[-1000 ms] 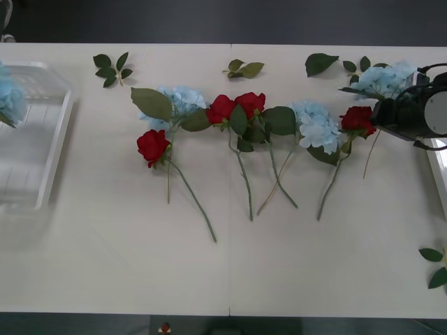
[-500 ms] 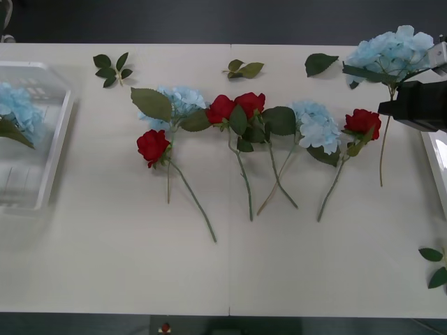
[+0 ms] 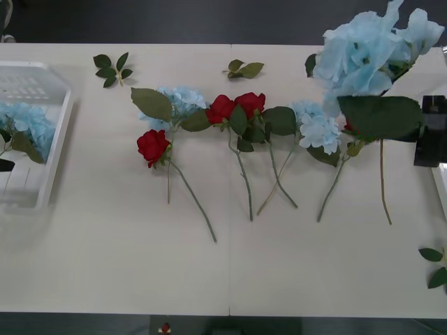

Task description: Put the red flowers into the right box and the blue flowers into the left box

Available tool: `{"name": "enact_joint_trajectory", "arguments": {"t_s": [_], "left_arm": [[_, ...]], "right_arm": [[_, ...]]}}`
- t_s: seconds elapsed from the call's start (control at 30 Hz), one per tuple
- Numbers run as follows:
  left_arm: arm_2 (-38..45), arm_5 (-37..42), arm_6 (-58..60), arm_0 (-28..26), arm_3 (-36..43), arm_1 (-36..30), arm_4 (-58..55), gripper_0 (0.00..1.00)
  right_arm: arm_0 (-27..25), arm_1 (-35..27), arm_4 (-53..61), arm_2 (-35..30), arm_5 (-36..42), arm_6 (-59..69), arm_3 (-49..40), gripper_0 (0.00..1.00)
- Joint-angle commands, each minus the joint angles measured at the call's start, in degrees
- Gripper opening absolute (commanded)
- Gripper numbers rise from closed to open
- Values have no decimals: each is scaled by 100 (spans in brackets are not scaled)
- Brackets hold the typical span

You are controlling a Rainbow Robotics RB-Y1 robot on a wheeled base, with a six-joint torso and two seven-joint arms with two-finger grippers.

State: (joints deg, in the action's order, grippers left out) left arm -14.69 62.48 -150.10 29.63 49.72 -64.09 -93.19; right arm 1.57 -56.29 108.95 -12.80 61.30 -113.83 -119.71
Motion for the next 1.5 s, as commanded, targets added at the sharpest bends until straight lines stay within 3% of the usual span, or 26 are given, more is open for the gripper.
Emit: {"name": "enact_joint_trajectory", "arguments": {"t_s": [0.03,0.23,0.4,0.73,0.97,1.23,1.5], "left_arm": [[37,704,-64,359,468,-526,-436,100],[28,1047,-20,376,1532,-543,-1465,100],[19,994,42,376,2411,-95,-2071,100],[-552,950,-490,25,2639,881,-3961,100],[-1167,924,-490,-792,3193,1188,-5174,100],[-1572,924,-490,-1364,3914,1733,-5481,100],[-1712,458,-490,-1355,4028,2718,-5156,100]], "right_arm": [[-51,303,30,-20,-13,-790,-562,0],[-315,751,338,41,-4,-1572,-913,0],[-253,1085,637,410,31,-1757,-992,0],[300,1525,399,1140,-171,-1748,-764,0],[766,1744,382,1694,-628,-1766,-412,0],[960,1806,382,2080,-989,-1757,-245,0],[968,1806,382,2107,-1006,-1739,-228,0]]}}
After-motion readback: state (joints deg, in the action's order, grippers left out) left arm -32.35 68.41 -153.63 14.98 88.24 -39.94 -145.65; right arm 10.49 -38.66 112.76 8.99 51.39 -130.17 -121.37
